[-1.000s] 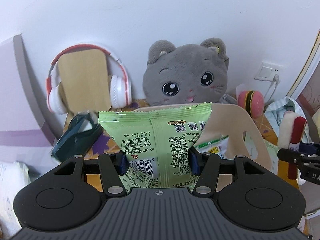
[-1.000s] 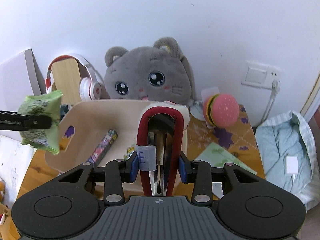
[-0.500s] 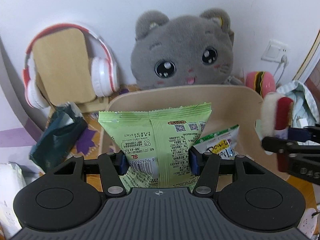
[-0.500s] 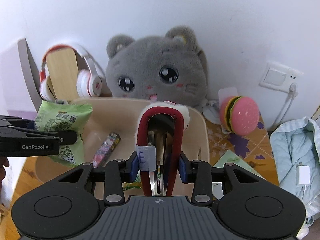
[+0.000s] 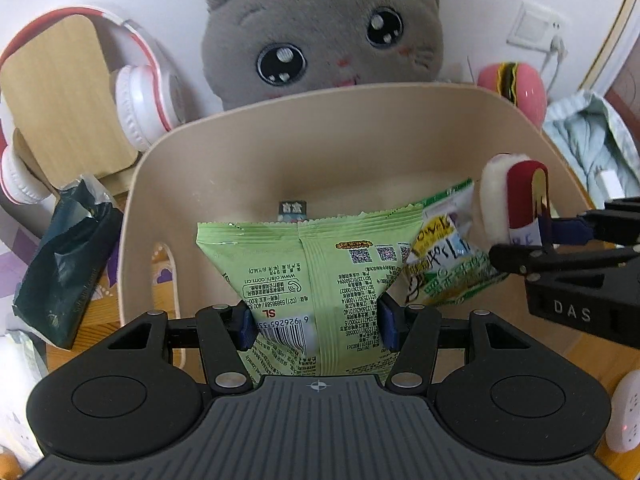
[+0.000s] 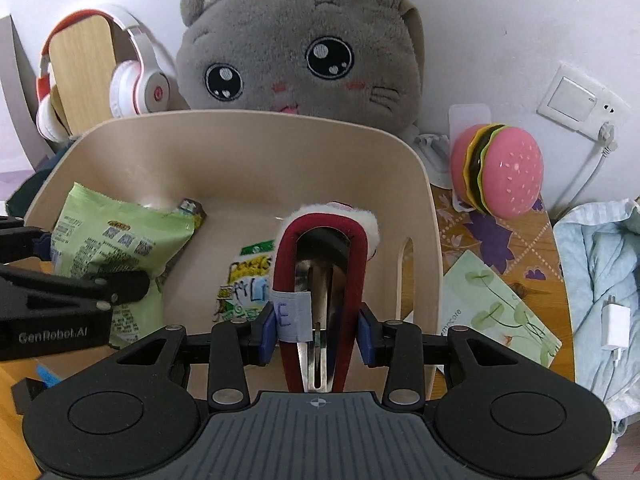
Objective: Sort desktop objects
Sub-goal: 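Open the left tool to drop the green bag while the right tool drops the red clip into the basket, then withdraw both open tools back toward the remaining items on the table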
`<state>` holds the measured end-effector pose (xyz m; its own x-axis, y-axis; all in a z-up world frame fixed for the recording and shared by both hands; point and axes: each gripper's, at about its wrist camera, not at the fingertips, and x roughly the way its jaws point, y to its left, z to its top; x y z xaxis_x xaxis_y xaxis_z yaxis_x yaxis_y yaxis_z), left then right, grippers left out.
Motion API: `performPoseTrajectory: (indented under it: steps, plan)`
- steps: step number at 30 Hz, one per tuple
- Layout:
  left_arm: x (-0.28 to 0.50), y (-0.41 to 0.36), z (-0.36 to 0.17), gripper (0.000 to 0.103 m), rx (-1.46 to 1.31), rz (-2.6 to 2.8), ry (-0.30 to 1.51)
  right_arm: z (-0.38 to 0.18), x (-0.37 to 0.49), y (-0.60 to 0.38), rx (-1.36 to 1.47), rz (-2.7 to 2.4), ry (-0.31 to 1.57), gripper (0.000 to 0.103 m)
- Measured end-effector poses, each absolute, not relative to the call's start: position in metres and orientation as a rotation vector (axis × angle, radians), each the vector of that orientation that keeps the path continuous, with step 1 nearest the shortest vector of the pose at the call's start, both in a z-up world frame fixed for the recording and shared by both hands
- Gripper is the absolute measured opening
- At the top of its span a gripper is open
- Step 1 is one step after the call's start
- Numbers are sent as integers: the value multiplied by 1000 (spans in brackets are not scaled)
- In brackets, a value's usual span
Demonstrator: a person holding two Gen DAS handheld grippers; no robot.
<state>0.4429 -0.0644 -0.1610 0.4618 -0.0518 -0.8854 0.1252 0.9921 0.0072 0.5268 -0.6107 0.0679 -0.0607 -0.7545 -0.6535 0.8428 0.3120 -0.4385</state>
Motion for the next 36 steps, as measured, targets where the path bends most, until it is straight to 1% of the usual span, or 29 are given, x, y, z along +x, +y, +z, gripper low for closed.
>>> performPoseTrajectory:
  steps: [3, 4, 5, 6, 7, 8, 9, 10, 11, 12, 13, 15, 18, 19, 20, 25, 36]
  plan:
    - [443, -68, -165, 58, 87, -118, 1104, 64, 525, -615, 135, -1317, 992, 40]
    - [443, -69, -166, 58, 93, -119, 1109, 64, 526, -615, 121, -1315, 999, 49]
    - [444, -70, -167, 59, 97, -116, 1112, 63, 527, -615, 115, -1313, 1008, 50]
    - [444, -70, -167, 63, 98, -109, 1116, 62, 528, -615, 117, -1313, 1013, 53]
    - [444, -70, -168, 66, 97, -100, 1119, 62, 529, -614, 114, -1311, 1016, 59]
    - [443, -69, -167, 74, 93, -95, 1113, 62, 529, -614, 110, -1311, 1017, 62]
    - [442, -69, -166, 78, 94, -89, 1104, 63, 529, -613, 107, -1312, 1016, 69]
    - [441, -69, -165, 80, 104, -79, 1096, 63, 529, -612, 107, -1313, 1014, 73]
    - [441, -69, -165, 85, 111, -74, 1094, 64, 529, -611, 107, -1315, 1009, 73]
    - [440, -67, -164, 87, 107, -66, 1092, 65, 528, -610, 109, -1316, 1007, 73]
    - [440, -65, -162, 87, 95, -61, 1086, 66, 528, -609, 110, -1317, 1004, 73]
    - [438, -60, -157, 92, 63, -47, 1066, 69, 526, -607, 113, -1318, 994, 76]
    - [434, -55, -147, 93, 31, -33, 1039, 74, 525, -602, 129, -1307, 976, 81]
    - [432, -53, -143, 93, 22, -31, 1029, 76, 526, -599, 123, -1310, 973, 88]
    - [430, -53, -139, 94, 17, -30, 1020, 78, 526, -595, 112, -1314, 966, 92]
    - [415, -51, -120, 96, -5, -33, 980, 92, 527, -579, 82, -1300, 921, 103]
    - [362, -44, -88, 99, -58, -38, 899, 115, 520, -538, 106, -1276, 849, 103]
